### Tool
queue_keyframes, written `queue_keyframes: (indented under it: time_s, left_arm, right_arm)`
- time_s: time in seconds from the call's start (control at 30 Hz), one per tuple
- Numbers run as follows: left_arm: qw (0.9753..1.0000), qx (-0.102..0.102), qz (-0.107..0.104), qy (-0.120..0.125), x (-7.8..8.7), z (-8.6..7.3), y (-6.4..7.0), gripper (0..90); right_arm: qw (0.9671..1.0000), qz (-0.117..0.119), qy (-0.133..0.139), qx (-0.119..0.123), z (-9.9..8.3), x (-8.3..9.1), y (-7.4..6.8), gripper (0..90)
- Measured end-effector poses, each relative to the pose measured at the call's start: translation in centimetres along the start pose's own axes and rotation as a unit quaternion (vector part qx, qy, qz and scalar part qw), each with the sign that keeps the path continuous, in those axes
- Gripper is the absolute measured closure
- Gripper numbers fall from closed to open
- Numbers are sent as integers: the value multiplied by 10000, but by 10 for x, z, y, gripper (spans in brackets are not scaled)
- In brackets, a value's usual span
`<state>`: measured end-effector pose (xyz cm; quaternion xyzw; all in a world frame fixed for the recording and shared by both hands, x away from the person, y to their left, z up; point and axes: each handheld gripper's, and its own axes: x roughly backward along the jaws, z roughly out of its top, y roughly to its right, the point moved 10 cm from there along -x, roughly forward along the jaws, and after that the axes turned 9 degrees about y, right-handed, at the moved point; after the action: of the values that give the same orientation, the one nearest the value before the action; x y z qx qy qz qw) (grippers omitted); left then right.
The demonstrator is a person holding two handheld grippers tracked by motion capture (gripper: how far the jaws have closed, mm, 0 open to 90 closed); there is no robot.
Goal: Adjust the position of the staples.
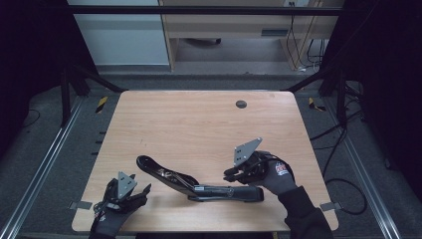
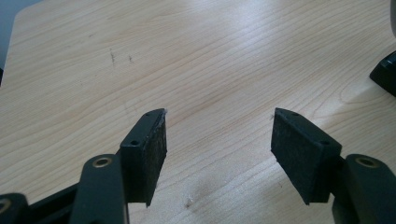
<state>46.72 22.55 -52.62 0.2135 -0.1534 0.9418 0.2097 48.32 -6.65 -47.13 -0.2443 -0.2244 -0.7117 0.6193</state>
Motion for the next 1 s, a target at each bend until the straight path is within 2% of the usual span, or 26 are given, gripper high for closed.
queue_keyframes:
  time_s: [0.33,0.47,1.0]
  left_arm:
    - [10000,1,0,4,0,0,0,353]
    - [10000,-5,-1,0,0,0,0,353]
    - [10000,-29,4,-5,0,0,1,353]
  right_arm:
    - [9996,85,-199,171,-2,-11,-2,781]
    - [9991,113,-368,171,-5,-17,-5,781]
    - [9974,249,-631,221,-11,-35,-11,780]
